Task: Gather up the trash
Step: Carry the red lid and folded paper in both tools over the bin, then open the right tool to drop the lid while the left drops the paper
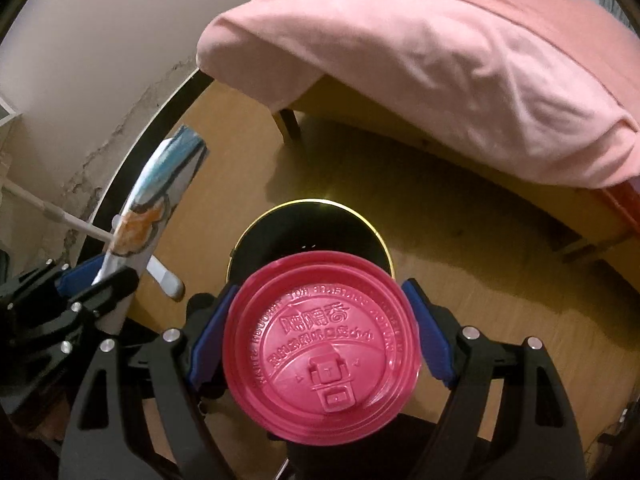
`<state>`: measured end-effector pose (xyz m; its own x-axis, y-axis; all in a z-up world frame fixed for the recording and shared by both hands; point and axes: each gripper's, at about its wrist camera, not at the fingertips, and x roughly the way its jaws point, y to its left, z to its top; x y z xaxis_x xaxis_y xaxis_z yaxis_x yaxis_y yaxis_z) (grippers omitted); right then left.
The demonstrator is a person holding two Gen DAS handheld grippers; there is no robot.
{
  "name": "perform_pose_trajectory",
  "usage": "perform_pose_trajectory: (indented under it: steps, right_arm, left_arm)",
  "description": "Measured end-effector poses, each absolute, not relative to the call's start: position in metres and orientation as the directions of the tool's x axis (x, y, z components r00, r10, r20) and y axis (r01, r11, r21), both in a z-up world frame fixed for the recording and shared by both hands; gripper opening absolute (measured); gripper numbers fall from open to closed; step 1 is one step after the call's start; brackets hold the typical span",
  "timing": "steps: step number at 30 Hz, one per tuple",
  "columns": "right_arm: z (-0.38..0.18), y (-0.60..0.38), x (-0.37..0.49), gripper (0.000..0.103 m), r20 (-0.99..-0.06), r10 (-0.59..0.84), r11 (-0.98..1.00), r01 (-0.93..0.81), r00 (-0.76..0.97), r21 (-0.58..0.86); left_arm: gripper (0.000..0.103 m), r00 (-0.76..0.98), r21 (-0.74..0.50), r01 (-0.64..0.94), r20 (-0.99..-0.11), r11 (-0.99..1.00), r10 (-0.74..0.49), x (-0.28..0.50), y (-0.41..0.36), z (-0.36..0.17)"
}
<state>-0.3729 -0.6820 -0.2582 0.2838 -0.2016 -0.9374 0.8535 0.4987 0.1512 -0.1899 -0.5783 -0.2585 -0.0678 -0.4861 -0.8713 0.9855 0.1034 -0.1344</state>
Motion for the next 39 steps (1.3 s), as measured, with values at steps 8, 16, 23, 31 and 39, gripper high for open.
perform_pose_trajectory:
  steps: [8, 16, 23, 31, 39]
  right_arm:
    - [-0.262, -0.683, -0.363, 0.080, -0.939, -0.183, 0.514, 0.842, 0.292, 0.161]
    - [-0.264, -0.688, -0.362, 0.080, -0.937, -0.186, 0.518, 0.840, 0.294, 0.161]
    - [-0.264, -0.689, -0.361, 0.085, -0.937, -0.180, 0.517, 0.839, 0.299, 0.168]
    - [-0.264, -0.693, -0.360, 0.090, -0.937, -0.182, 0.504, 0.847, 0.297, 0.170]
    - [-0.264, -0.696, -0.361, 0.090, -0.938, -0.179, 0.498, 0.849, 0.297, 0.174]
  left_arm:
    - [0.026, -0.073, -0.132, 0.987, -0.883, 0.095, -0.464, -0.190, -0.584, -0.270]
    - [0.027, -0.089, -0.144, 0.986, -0.882, 0.085, -0.462, -0.190, -0.581, -0.270]
    - [0.027, -0.086, -0.140, 0.986, -0.887, 0.087, -0.454, -0.190, -0.581, -0.272]
    - [0.027, -0.087, -0.138, 0.987, -0.890, 0.084, -0.448, -0.191, -0.582, -0.274]
    - [0.048, -0.096, -0.143, 0.987, -0.892, 0.074, -0.442, -0.193, -0.583, -0.276]
